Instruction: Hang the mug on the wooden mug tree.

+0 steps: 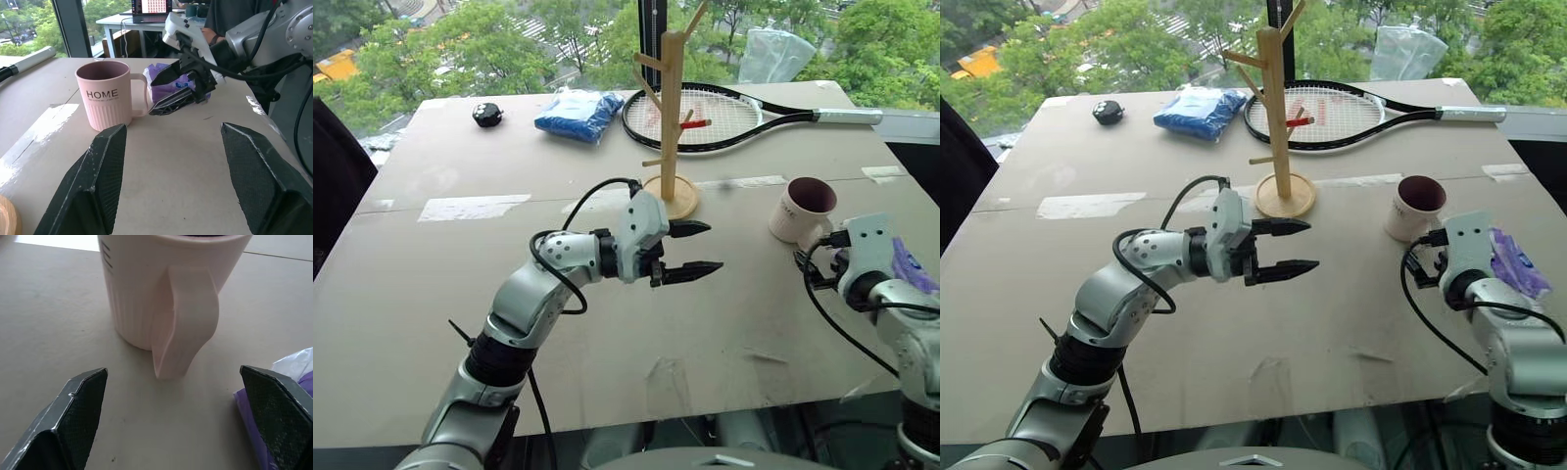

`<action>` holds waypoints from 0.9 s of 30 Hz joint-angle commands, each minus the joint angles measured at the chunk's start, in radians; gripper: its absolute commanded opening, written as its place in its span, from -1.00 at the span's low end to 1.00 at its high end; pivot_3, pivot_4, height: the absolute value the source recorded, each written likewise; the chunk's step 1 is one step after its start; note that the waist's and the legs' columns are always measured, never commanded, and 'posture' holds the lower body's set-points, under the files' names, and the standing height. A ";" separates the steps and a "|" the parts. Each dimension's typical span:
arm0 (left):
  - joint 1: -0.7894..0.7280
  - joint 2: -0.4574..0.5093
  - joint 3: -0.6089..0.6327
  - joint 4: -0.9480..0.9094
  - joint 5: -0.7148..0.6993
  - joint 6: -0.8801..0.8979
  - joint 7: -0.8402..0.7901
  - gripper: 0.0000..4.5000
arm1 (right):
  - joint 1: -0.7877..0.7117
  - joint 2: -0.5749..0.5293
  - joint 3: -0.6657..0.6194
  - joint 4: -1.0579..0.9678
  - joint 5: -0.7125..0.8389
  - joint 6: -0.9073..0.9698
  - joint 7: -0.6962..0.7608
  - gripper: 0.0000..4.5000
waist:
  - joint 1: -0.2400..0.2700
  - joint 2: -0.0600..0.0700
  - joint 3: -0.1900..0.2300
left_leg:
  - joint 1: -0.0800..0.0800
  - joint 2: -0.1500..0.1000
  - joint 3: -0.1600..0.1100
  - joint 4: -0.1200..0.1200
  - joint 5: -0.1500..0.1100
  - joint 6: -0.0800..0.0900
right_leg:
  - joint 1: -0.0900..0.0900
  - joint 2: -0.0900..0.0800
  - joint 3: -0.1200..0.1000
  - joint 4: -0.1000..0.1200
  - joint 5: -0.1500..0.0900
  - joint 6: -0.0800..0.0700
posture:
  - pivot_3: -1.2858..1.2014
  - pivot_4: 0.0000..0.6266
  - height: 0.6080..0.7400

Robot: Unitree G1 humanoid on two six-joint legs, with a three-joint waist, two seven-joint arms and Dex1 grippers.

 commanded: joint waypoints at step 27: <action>0.161 -0.041 0.081 -0.010 0.039 -0.130 0.048 0.40 | -0.115 0.001 0.054 0.237 -0.003 -0.346 0.081 -1.00 | -0.007 0.001 0.000 | 0.001 0.000 0.002 0.000 0.000 0.000 | 0.000 0.004 0.002 0.001 0.000 0.000 | 0.03 -0.52 1.00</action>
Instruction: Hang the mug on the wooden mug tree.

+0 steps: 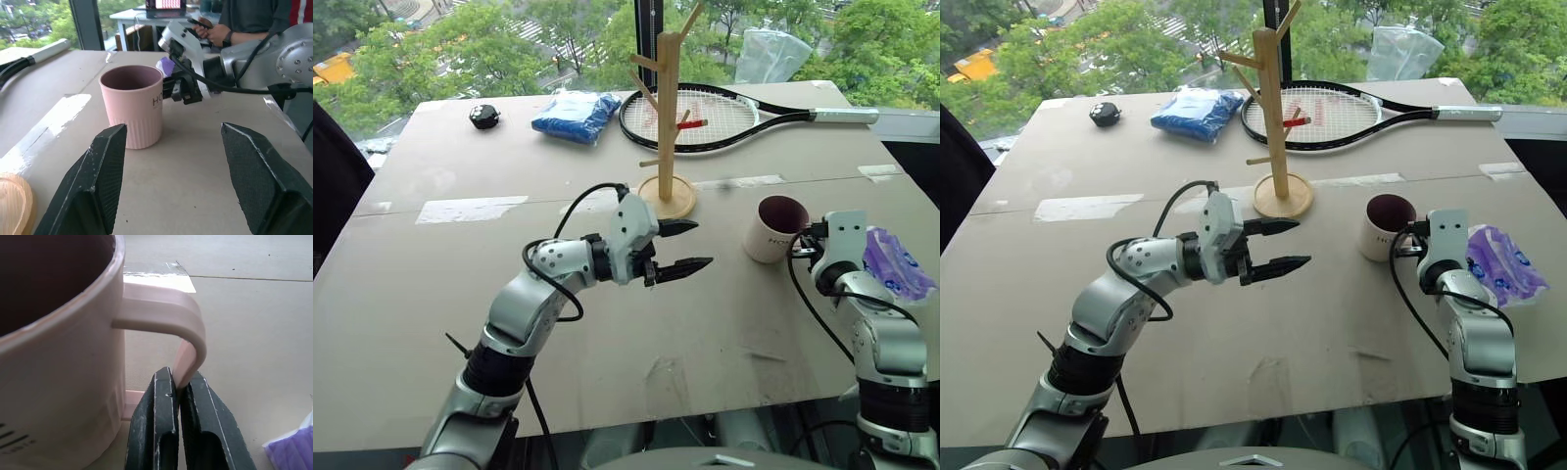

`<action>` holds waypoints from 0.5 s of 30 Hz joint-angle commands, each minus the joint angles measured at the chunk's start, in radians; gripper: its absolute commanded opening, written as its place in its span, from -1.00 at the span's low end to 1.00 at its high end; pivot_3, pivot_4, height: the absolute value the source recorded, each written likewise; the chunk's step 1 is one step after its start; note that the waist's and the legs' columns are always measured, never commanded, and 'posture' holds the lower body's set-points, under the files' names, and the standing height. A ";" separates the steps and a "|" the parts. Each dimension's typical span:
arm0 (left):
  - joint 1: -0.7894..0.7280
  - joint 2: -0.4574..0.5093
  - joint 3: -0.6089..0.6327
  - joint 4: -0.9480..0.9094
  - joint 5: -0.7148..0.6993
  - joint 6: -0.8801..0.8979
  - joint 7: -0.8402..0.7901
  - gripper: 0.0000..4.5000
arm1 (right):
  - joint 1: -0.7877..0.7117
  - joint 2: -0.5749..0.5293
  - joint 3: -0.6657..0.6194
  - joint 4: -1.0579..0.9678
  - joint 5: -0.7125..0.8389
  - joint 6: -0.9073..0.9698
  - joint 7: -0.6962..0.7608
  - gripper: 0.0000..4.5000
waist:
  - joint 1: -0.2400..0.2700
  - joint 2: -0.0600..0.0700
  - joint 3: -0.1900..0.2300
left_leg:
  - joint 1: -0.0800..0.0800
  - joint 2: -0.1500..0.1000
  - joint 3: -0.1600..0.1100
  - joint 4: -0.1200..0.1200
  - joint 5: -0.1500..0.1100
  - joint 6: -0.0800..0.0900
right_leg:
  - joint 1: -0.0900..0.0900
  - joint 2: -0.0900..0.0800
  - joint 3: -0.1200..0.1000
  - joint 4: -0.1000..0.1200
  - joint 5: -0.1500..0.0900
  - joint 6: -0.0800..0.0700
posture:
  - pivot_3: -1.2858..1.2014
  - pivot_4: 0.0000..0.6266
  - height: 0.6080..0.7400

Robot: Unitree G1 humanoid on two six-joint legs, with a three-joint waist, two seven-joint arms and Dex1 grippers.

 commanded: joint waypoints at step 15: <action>0.310 -0.317 0.137 0.002 0.083 -0.492 0.206 0.40 | -0.811 -0.436 0.439 0.235 0.031 -0.058 0.730 -1.00 | 0.004 0.000 0.001 | -0.001 0.000 0.000 0.000 0.000 0.001 | 0.001 -0.005 -0.002 -0.003 0.000 0.000 | 0.03 -0.52 1.00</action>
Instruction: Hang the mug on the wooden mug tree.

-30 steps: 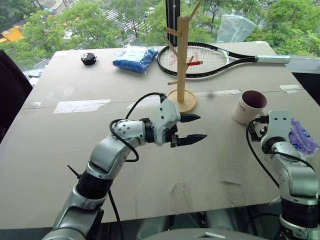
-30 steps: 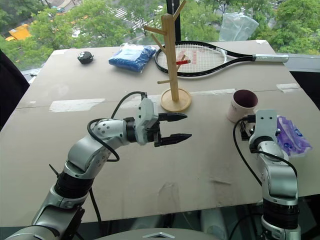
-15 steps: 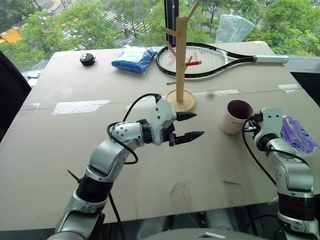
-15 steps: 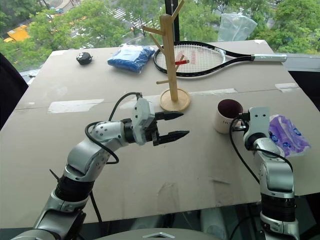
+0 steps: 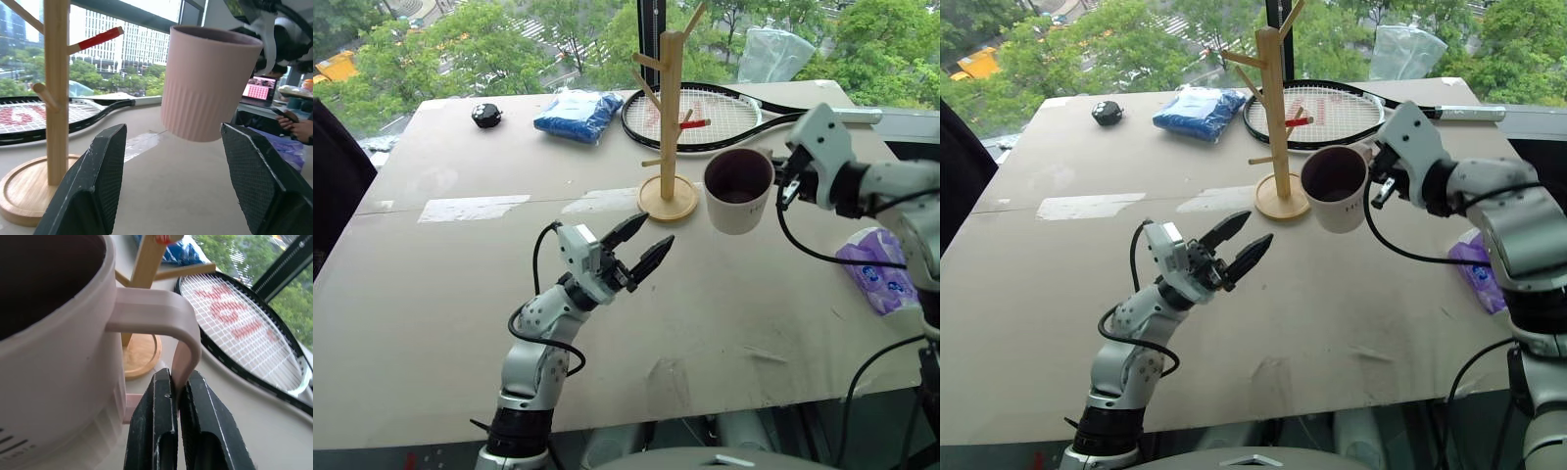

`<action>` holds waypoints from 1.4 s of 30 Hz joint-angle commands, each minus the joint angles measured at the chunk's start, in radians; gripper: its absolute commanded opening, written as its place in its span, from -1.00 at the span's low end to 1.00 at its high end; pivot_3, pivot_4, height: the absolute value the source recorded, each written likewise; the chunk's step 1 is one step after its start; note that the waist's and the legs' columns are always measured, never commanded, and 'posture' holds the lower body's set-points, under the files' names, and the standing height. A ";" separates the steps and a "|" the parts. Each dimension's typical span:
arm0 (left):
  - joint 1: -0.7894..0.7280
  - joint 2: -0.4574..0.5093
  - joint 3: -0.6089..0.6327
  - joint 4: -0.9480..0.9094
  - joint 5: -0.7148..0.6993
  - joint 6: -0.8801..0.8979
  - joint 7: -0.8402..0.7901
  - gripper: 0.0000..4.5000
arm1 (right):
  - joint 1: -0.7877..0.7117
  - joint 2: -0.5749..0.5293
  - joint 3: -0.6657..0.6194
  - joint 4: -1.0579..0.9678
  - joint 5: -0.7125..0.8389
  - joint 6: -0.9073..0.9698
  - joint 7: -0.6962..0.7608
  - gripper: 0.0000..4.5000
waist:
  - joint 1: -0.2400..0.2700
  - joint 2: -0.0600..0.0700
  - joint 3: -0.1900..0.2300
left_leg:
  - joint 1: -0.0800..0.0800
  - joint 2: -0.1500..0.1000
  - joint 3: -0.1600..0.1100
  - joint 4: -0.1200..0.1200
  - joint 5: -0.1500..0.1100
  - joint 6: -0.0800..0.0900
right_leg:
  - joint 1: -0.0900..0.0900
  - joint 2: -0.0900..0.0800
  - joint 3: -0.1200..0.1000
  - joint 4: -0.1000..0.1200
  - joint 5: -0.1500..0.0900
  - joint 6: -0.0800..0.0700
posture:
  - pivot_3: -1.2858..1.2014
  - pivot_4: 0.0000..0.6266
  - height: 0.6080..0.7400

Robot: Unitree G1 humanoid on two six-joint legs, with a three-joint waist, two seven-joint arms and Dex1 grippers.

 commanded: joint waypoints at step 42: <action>0.059 -0.047 -0.035 -0.117 0.066 -0.124 0.231 0.40 | -0.507 0.267 0.116 0.835 -0.335 -0.703 0.290 -1.00 | -0.024 -0.001 -0.001 | -0.016 -0.001 -0.002 0.002 0.000 0.000 | -0.016 -0.001 -0.003 0.004 0.001 -0.001 | 0.03 -0.52 1.00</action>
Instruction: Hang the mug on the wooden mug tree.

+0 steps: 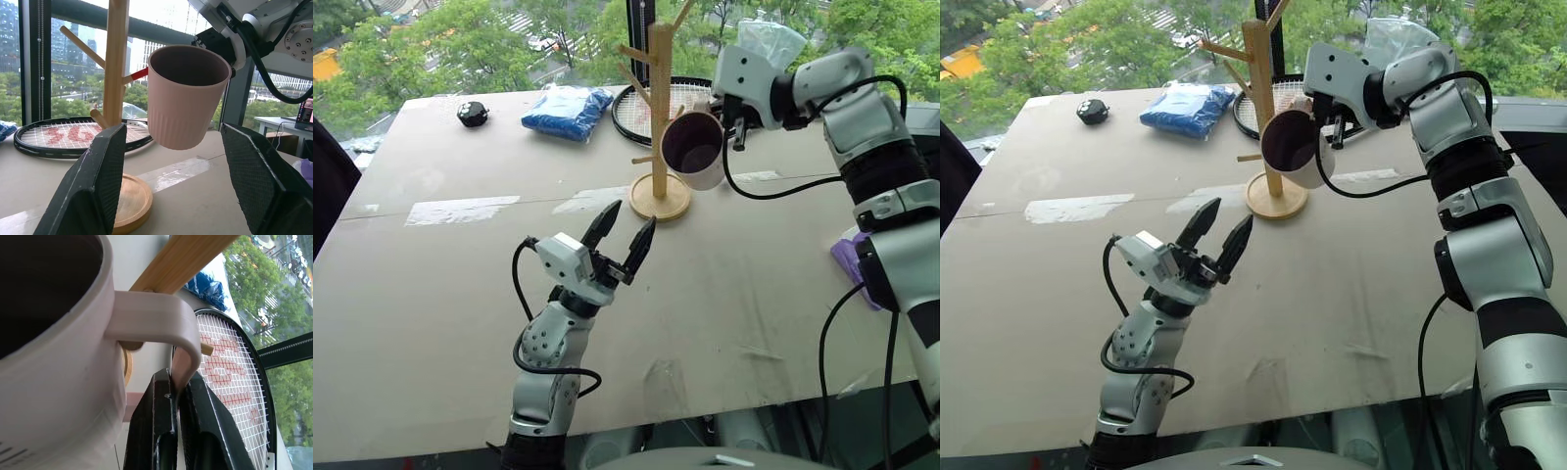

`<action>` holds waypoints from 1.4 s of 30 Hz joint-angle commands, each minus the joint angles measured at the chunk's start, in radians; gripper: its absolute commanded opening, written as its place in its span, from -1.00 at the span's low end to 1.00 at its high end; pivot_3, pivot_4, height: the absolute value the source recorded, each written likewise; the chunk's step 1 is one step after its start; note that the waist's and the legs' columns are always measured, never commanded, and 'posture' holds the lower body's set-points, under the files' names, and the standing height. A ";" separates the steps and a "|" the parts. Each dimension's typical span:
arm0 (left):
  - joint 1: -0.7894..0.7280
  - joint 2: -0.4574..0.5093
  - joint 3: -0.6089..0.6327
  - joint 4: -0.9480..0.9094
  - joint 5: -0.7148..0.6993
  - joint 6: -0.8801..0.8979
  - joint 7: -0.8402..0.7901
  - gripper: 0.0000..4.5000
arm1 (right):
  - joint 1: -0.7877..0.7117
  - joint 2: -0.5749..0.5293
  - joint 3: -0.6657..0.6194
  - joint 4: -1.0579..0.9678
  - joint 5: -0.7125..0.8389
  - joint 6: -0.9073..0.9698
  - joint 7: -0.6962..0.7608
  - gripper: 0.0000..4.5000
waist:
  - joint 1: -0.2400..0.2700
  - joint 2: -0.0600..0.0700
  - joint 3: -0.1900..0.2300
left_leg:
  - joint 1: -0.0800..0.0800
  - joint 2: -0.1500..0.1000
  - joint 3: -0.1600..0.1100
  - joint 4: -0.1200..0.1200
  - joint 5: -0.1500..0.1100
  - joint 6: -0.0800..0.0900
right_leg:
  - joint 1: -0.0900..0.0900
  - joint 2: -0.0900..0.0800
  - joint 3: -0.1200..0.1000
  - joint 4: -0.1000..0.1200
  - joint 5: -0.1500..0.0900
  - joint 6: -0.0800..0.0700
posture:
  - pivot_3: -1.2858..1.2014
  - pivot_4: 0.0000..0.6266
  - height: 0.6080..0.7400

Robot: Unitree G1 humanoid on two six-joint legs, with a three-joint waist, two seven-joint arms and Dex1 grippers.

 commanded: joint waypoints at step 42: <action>-0.038 -0.009 -0.009 0.005 -0.030 -0.019 -0.011 0.40 | -0.220 0.034 -0.089 0.236 -0.017 0.207 0.101 0.84 | 0.000 0.000 -0.001 | 0.001 0.000 0.001 0.001 0.000 0.000 | 0.000 0.000 0.002 0.001 0.000 0.000 | 0.03 -0.52 1.00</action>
